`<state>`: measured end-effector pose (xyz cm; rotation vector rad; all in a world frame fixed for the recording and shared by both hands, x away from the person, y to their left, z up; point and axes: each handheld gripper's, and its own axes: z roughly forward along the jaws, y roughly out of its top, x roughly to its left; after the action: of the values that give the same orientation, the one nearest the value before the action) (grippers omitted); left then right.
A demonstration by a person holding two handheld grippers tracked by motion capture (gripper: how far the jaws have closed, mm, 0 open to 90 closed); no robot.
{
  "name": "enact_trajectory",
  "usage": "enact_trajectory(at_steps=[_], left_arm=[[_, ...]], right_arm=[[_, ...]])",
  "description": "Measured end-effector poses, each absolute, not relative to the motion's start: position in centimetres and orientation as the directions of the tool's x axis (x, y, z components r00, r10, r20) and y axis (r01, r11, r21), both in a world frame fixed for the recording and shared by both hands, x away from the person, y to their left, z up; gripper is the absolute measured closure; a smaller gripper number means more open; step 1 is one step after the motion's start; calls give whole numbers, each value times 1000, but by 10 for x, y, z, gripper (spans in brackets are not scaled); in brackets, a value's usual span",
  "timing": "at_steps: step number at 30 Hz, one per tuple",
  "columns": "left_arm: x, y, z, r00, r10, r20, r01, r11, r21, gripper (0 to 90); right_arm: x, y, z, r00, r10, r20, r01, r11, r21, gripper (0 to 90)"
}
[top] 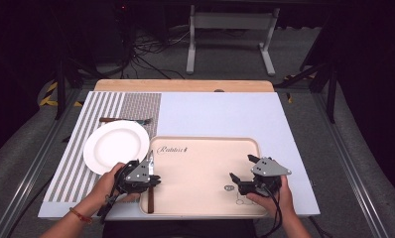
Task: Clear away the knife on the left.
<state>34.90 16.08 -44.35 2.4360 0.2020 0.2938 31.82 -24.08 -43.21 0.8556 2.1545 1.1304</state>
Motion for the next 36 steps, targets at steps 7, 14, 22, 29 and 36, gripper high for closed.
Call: enact_trajectory(at_steps=[7, 14, 22, 29, 36], left_arm=[[346, 163, -439, 956, 226, 189, 46, -749, 661, 799], [343, 165, -433, 946, 237, 220, 23, -730, 683, 776], [343, 168, -429, 931, 255, 261, 2, -718, 696, 744], [341, 173, -422, 920, 273, 280, -16, -689, 725, 673], [342, 183, -415, 898, 318, 303, -18, -663, 748, 559]], right_arm=[[318, -240, -432, -645, 742, -183, 272, 447, 852, 156], [317, -241, -430, -643, 741, -194, 260, 449, 855, 156], [317, -242, -430, -640, 742, -198, 258, 450, 855, 156], [317, -242, -429, -642, 740, -201, 253, 452, 856, 156], [317, -242, -429, -643, 740, -198, 252, 449, 857, 157]])
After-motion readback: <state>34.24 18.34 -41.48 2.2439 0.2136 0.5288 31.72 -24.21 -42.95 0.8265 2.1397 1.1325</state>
